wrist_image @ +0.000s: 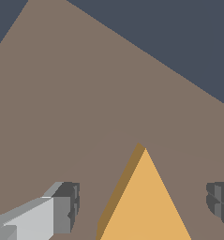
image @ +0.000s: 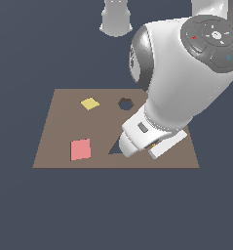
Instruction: Insert a designated object into the corresponding slot on a board.
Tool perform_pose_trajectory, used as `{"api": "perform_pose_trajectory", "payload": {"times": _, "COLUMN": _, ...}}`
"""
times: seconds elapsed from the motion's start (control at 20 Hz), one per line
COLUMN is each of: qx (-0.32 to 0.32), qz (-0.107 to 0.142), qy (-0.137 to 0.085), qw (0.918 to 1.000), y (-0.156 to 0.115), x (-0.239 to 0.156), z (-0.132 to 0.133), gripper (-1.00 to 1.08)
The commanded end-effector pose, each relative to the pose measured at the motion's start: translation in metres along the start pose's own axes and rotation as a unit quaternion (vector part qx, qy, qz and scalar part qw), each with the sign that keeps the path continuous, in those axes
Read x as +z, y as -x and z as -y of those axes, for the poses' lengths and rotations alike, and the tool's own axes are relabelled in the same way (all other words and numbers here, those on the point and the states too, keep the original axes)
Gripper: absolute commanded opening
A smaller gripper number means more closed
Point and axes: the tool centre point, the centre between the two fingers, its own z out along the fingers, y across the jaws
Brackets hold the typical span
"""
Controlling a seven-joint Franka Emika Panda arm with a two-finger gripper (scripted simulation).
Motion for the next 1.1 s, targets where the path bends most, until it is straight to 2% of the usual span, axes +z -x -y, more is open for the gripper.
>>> {"api": "perform_pose_trajectory", "payload": {"times": 0.0, "qx": -0.001, "qz": 0.001, "qy": 0.000, "qw": 1.0000, "y": 0.0003, "x": 0.0085, "z": 0.0003, "gripper": 1.00}}
{"api": "perform_pose_trajectory", "payload": {"times": 0.15, "qx": -0.001, "qz": 0.001, "qy": 0.000, "qw": 1.0000, "y": 0.0002, "x": 0.0121, "z": 0.0005, "gripper": 1.00}}
{"api": "perform_pose_trajectory", "payload": {"times": 0.2, "qx": -0.001, "qz": 0.001, "qy": 0.000, "qw": 1.0000, "y": 0.0002, "x": 0.0121, "z": 0.0005, "gripper": -1.00}}
{"api": "perform_pose_trajectory", "payload": {"times": 1.05, "qx": 0.014, "qz": 0.001, "qy": 0.000, "qw": 0.9999, "y": -0.0007, "x": 0.0117, "z": -0.0017, "gripper": -1.00}}
